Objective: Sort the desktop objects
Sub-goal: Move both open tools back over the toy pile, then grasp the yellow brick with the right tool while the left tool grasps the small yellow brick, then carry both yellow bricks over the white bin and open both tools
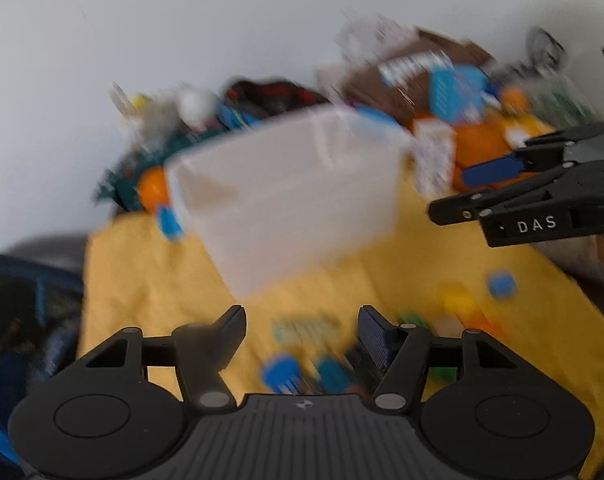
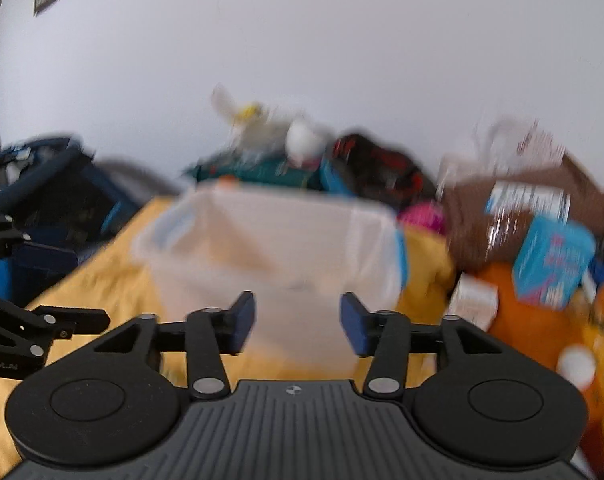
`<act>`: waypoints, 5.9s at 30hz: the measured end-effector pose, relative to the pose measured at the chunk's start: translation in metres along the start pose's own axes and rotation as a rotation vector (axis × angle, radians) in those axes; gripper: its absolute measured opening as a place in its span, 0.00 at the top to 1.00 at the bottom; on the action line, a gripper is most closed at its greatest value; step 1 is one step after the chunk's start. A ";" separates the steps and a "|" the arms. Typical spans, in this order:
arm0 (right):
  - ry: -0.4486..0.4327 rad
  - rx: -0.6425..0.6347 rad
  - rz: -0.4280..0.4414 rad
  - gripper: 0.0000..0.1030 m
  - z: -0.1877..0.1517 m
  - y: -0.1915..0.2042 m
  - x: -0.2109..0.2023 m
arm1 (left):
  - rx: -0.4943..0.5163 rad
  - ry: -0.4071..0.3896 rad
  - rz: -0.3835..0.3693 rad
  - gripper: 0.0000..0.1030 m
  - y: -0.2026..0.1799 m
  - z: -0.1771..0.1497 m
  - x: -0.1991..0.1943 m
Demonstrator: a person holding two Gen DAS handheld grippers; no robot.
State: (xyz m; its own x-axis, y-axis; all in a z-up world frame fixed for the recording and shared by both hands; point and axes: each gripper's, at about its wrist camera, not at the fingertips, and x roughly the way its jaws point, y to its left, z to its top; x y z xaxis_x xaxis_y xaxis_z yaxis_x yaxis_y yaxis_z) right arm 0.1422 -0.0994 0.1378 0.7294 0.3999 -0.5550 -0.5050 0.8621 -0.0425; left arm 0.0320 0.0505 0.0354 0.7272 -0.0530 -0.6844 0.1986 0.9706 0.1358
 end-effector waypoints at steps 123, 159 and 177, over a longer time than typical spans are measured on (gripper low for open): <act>0.424 0.282 0.436 0.75 -0.171 -0.026 -0.021 | -0.231 0.232 -0.305 0.72 -0.091 -0.076 0.040; 0.265 -0.316 0.114 0.63 -0.177 0.030 -0.044 | -0.017 0.214 -0.170 0.83 -0.088 -0.078 0.033; 0.319 -0.128 0.040 0.74 -0.184 0.030 -0.037 | 0.029 0.199 -0.235 0.83 -0.058 -0.088 0.030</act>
State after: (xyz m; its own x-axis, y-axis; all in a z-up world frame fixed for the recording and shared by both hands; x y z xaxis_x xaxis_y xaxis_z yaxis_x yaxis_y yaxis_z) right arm 0.0150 -0.1460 0.0044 0.5370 0.2971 -0.7895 -0.5983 0.7940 -0.1081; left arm -0.0151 0.0130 -0.0560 0.5171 -0.2254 -0.8257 0.3669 0.9299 -0.0240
